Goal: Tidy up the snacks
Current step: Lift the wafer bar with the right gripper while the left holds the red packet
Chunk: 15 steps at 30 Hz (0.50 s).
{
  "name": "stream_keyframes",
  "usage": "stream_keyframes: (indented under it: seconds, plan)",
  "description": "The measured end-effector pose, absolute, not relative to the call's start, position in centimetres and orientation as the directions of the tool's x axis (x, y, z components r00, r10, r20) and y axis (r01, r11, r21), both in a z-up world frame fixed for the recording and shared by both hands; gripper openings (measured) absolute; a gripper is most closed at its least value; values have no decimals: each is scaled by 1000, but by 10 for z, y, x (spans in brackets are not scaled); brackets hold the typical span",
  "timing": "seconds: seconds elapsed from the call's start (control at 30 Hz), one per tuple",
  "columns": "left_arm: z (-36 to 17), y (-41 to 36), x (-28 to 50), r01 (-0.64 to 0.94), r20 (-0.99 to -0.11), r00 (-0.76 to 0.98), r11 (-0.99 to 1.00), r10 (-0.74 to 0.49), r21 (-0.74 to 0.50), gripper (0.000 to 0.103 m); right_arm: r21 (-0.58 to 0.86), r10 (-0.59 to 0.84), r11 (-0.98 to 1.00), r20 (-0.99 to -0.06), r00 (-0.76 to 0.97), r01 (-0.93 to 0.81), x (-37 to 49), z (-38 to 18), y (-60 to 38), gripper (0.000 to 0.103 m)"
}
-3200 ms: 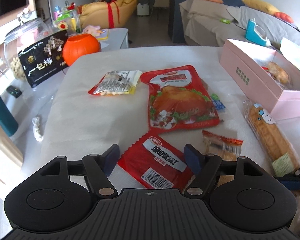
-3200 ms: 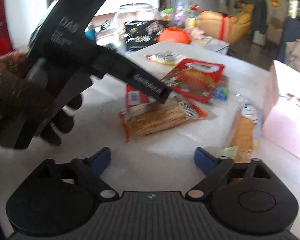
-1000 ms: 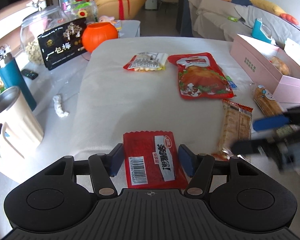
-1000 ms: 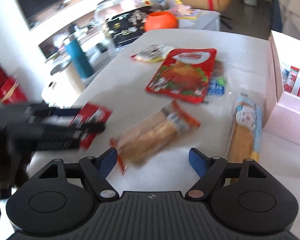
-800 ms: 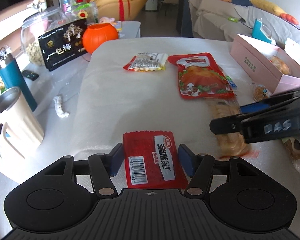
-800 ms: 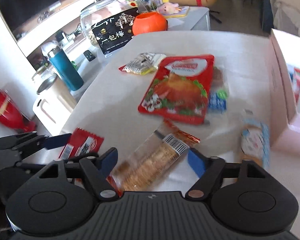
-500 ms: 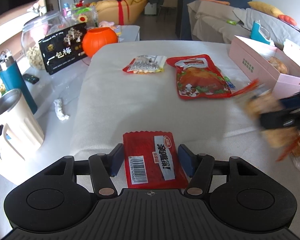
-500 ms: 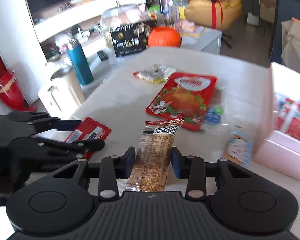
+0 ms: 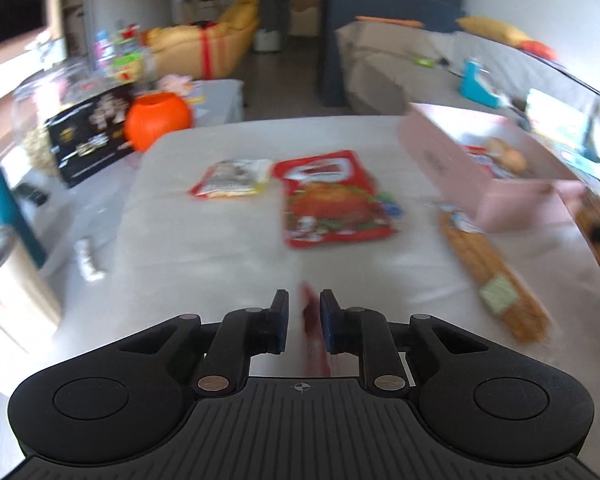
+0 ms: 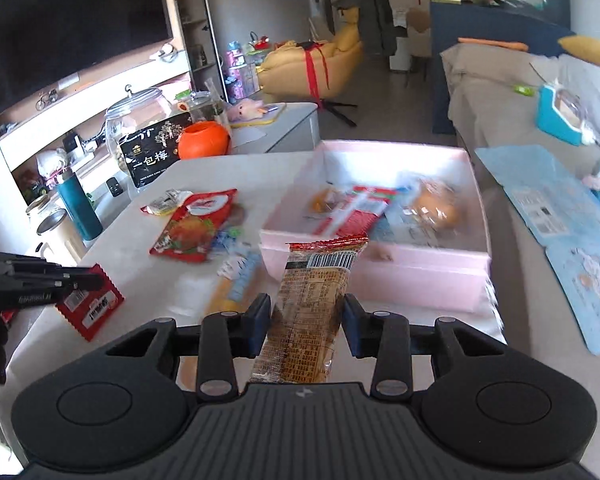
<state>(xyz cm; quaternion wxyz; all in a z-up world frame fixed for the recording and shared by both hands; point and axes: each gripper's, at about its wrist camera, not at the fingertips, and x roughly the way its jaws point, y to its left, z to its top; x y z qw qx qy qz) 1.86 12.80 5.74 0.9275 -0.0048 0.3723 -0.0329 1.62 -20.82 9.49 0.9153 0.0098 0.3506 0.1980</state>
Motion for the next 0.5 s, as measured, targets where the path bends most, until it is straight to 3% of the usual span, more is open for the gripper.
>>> stream_keyframes:
  seconds: [0.17, 0.23, 0.33, 0.47, 0.5]
  plan:
    - [56, 155, 20, -77, -688, 721, 996, 78, 32, 23, 170, 378, 915, -682, 626, -367, 26, 64, -197, 38]
    - [59, 161, 17, -88, -692, 718, 996, 74, 15, 25, 145, 364, 916, -689, 627, -374, 32, 54, -186, 38]
    - [59, 151, 11, 4, -703, 711, 1000, -15, -17, 26, 118, 339, 922, -707, 621, -369, 38, 40, -173, 41]
    - [40, 114, 10, 140, -758, 652, 987, -28, 84, 30, 154, 355, 920, -715, 602, -360, 42, 27, -172, 55]
    - [34, 106, 10, 158, -760, 650, 981, -17, 114, 36, 153, 357, 919, -715, 601, -364, 41, 26, -171, 55]
